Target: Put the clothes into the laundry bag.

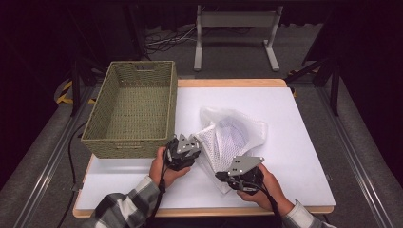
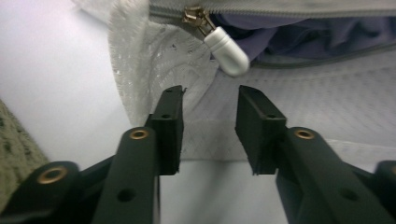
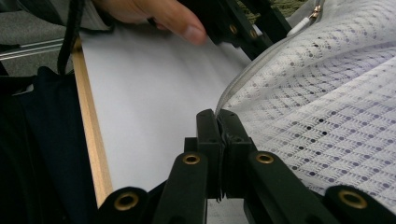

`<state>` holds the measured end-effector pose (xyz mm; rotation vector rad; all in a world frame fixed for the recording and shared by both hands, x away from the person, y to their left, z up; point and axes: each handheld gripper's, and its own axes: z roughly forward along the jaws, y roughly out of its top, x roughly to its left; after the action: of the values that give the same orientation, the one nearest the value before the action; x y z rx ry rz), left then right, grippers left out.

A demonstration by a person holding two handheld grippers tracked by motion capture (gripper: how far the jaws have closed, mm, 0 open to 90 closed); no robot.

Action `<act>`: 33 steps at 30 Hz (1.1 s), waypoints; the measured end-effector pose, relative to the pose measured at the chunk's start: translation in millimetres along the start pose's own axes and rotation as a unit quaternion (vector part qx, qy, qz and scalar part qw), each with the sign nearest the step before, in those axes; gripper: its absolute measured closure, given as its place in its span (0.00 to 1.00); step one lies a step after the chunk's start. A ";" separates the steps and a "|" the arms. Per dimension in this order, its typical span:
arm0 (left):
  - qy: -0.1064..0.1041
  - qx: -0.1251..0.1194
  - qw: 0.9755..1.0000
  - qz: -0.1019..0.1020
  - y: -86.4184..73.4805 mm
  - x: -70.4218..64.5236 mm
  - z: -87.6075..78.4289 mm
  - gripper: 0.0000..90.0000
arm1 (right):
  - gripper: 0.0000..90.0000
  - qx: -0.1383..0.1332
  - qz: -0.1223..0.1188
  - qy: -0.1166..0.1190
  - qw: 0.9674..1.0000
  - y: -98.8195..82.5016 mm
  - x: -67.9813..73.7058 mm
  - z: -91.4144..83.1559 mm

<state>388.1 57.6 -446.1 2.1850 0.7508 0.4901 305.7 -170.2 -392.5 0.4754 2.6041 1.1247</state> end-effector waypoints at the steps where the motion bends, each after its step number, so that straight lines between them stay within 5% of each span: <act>1: 0.002 0.008 1.000 0.003 1.4 -2.1 4.4 0.66 | 0.99 0.000 0.000 0.000 1.000 0.1 0.3 0.0; 7: 0.022 0.024 0.999 -0.019 2.8 -2.3 13.6 0.71 | 0.99 0.002 -0.001 0.003 1.000 -1.1 1.3 0.1; 9: 0.001 0.025 0.999 -0.025 2.0 -0.1 13.6 0.85 | 0.99 0.002 -0.001 0.002 1.000 -1.1 1.2 -0.1; 11: 0.002 0.027 0.999 -0.020 1.9 0.7 13.1 1.00 | 0.99 0.003 -0.001 0.002 1.000 -1.1 1.3 0.0; 18: -0.015 0.024 0.999 -0.015 -0.8 1.5 6.9 1.00 | 0.99 0.002 -0.001 -0.001 1.000 -0.9 0.7 -0.3; 27: -0.035 0.000 0.999 0.002 -3.5 1.2 -23.6 1.00 | 0.99 -0.005 0.005 -0.009 1.000 -1.2 -2.8 -3.5; 33: -0.040 -0.012 0.999 0.015 -18.6 -2.3 -62.4 1.00 | 0.99 -0.014 0.007 -0.013 1.000 -0.3 -3.3 -6.0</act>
<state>345.3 99.6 -420.8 2.1818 0.6666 0.4211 306.5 -175.5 -388.4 0.5003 2.5637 1.1516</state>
